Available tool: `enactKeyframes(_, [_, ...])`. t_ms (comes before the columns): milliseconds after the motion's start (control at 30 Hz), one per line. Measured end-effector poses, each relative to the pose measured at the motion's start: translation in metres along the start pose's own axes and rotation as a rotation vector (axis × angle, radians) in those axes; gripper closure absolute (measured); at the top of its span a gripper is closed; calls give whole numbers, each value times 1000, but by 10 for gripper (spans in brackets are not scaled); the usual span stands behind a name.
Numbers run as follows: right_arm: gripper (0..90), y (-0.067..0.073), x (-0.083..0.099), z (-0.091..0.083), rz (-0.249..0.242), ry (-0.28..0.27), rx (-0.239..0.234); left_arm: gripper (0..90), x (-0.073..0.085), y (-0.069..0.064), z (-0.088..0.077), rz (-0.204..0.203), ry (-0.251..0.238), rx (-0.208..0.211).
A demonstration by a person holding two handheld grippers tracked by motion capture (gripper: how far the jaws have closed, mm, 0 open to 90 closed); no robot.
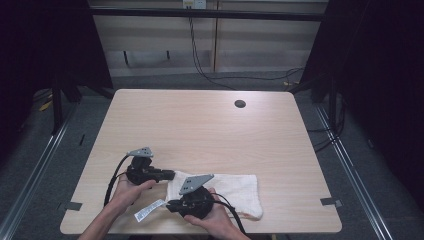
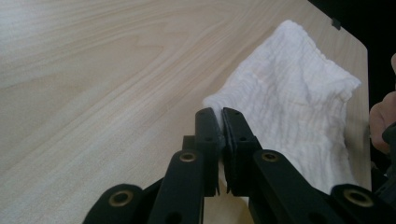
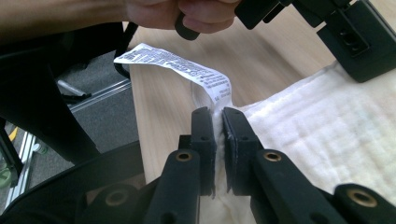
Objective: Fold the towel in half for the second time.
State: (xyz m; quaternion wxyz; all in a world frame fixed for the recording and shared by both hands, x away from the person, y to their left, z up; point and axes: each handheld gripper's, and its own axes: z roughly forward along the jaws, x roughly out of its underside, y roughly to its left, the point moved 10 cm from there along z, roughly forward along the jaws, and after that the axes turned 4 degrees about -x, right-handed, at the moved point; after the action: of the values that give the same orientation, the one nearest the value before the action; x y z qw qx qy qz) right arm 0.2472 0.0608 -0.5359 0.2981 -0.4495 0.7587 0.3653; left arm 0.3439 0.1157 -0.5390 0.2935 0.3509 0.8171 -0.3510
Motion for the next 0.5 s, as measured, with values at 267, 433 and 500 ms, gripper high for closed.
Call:
enactKeyframes(267, [837, 6, -16, -4, -3, -28, 5, 857, -6, 4, -16, -24, -39, -3])
enactKeyframes(433, [837, 7, -25, -2, -6, -41, 4, 857, -8, 7, -26, -31, -52, -20])
enactKeyframes(500, [838, 9, -28, -1, -30, -34, 21, 856, -8, 9, -31, -32, -57, -21])
